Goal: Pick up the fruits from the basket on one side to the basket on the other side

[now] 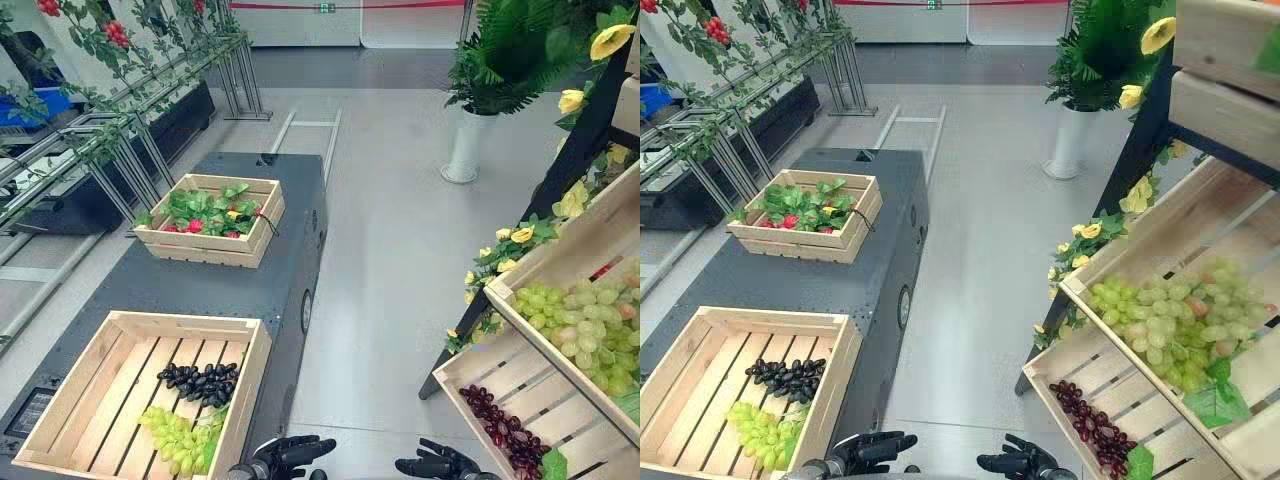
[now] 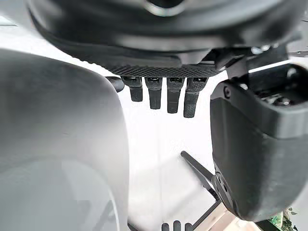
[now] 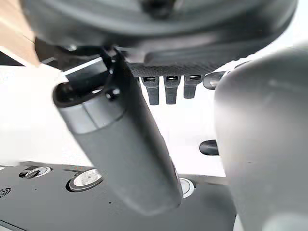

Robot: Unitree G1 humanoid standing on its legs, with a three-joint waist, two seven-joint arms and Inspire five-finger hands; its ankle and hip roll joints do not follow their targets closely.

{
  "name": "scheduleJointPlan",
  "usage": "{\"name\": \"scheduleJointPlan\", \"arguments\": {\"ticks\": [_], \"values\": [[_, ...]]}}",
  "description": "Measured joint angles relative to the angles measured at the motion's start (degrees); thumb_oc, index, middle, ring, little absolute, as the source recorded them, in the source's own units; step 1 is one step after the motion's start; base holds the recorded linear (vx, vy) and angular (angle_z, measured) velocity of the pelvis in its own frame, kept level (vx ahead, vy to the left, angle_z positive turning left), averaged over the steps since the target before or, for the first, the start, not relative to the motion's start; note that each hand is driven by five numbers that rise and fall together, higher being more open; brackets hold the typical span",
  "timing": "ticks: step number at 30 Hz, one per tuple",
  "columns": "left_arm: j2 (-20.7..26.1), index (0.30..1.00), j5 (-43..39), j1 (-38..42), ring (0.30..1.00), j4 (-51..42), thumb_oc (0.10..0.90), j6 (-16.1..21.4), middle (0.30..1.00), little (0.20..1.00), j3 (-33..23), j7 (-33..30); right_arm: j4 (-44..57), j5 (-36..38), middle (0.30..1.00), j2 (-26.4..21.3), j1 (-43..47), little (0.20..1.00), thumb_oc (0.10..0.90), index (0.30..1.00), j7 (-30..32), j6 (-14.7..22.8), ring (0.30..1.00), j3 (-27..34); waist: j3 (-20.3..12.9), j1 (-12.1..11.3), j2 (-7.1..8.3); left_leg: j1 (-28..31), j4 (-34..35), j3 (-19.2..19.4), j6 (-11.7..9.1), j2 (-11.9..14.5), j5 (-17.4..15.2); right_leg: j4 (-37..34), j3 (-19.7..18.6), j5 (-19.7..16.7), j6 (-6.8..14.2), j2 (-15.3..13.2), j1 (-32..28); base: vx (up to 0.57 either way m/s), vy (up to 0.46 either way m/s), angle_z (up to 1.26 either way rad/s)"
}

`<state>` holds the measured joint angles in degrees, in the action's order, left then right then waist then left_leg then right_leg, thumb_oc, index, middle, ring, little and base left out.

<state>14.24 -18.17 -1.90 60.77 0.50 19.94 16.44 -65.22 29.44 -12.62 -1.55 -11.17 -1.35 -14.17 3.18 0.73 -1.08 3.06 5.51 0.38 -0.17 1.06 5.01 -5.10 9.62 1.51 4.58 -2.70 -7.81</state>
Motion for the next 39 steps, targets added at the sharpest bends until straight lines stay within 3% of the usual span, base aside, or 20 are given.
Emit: {"name": "scheduleJointPlan", "arguments": {"ticks": [12, 19, 27, 31, 35, 39], "values": [[0.19, 0.900, -2.55, 0.04, 0.900, 0.72, 0.800, -0.77, 0.900, 0.900, -0.04, 4.37, -0.40, -2.05, 0.900, 0.04, 0.10, 0.900, 0.800, 0.900, 1.17, -0.93, 0.900, -0.20, -1.51, 0.02, -0.31, 0.45, 0.01, 0.22, 0.13, 0.04, -0.10, 0.00, -0.44, 0.00, 0.02, 0.00, -0.02, 0.01, 0.014, 0.01], [2.34, 0.900, -2.87, -0.38, 0.900, -12.66, 0.800, -0.40, 0.900, 0.900, 2.79, 5.38, 0.22, -2.10, 0.900, -0.13, 0.13, 0.900, 0.800, 0.900, 2.45, -2.53, 0.900, -0.20, -1.43, -0.02, -0.40, 0.26, 0.01, 0.18, 0.14, -0.02, -0.09, 0.02, -1.26, -0.05, 0.09, 0.01, 0.24, 0.00, 0.001, -0.01], [8.58, 0.900, -0.31, 0.57, 0.900, -32.25, 0.800, 3.58, 0.900, 0.900, -1.93, -7.81, 2.63, -2.23, 0.900, -0.96, -0.73, 0.900, 0.800, 0.900, 3.69, -3.34, 0.900, 0.14, -0.74, -0.19, -1.14, 0.03, 0.02, -0.17, 0.12, -0.01, -0.09, -0.02, -1.13, 0.01, 0.04, 0.06, 0.17, 0.00, 0.000, 0.00], [8.83, 0.900, 2.94, 0.60, 0.900, -35.54, 0.800, 5.38, 0.900, 0.900, -6.57, -15.93, 2.63, -3.40, 0.900, -1.01, -0.99, 0.900, 0.800, 0.900, 3.72, -3.20, 0.900, 0.44, 0.18, -0.73, -1.05, -0.03, 0.01, -0.31, 0.09, -0.04, -0.06, -0.01, -0.98, 0.03, 0.03, 0.12, 0.17, 0.00, 0.000, 0.00], [9.17, 0.900, 11.78, 0.47, 0.900, -35.57, 0.800, 6.64, 0.900, 0.900, -11.14, -27.45, 3.18, -4.50, 0.900, -1.19, -1.59, 0.900, 0.800, 0.900, 4.57, -2.53, 0.900, 0.44, 1.38, -1.91, -0.21, -0.38, -0.14, -1.42, -0.08, -0.12, 0.11, -0.02, 0.10, 0.14, -0.08, 0.19, 0.03, -0.02, -0.002, 0.12], [11.49, 0.900, 17.76, -0.49, 0.900, -35.54, 0.800, 6.65, 0.900, 0.900, -12.25, -34.09, 3.21, -6.84, 0.900, -1.92, -2.23, 0.900, 0.800, 0.900, 4.96, -1.64, 0.900, 0.38, 2.41, -3.38, -0.03, -0.83, -0.38, -2.09, -0.25, -0.10, 0.27, -0.03, 0.74, 0.21, -0.17, 0.32, 0.14, -0.05, 0.019, 0.12]]}}
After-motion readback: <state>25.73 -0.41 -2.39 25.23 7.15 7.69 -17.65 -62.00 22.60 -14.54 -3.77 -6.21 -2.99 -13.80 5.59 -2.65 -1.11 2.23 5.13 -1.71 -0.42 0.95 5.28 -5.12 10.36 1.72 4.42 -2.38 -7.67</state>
